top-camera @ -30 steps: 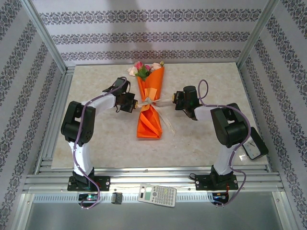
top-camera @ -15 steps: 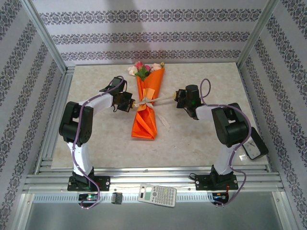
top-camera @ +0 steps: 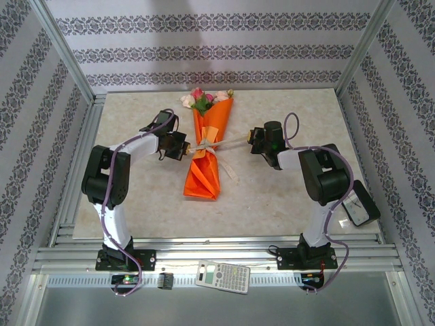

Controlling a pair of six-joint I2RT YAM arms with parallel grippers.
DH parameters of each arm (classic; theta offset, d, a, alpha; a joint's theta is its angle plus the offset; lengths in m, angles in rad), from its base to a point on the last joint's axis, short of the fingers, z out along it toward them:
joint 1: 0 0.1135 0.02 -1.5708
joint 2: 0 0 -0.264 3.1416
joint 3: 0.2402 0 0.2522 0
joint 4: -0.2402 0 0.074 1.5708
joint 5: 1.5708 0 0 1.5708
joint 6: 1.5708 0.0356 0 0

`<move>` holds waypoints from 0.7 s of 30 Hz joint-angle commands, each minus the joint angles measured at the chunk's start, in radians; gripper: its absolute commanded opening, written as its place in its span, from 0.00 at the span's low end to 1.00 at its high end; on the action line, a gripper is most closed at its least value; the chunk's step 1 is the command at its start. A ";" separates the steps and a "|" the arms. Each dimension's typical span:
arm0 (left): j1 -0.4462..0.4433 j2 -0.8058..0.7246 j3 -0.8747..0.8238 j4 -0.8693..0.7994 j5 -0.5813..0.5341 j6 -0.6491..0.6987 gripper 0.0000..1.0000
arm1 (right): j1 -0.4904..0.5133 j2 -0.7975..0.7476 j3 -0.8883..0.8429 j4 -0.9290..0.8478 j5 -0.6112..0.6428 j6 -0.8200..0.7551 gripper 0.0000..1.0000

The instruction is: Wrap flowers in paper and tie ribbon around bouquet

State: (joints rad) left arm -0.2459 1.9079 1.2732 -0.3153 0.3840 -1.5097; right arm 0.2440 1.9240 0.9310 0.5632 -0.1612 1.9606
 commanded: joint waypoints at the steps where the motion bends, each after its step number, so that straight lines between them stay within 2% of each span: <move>1: 0.065 -0.032 -0.035 -0.116 -0.104 0.030 0.00 | -0.079 0.017 -0.016 0.033 0.126 0.009 0.00; 21: 0.097 -0.047 -0.080 -0.113 -0.104 0.024 0.00 | -0.146 0.003 -0.061 0.053 0.135 -0.004 0.00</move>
State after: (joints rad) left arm -0.2314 1.8942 1.2285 -0.3035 0.4015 -1.5059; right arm 0.2131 1.9278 0.8856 0.5945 -0.2150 1.9610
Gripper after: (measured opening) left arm 0.046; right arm 0.051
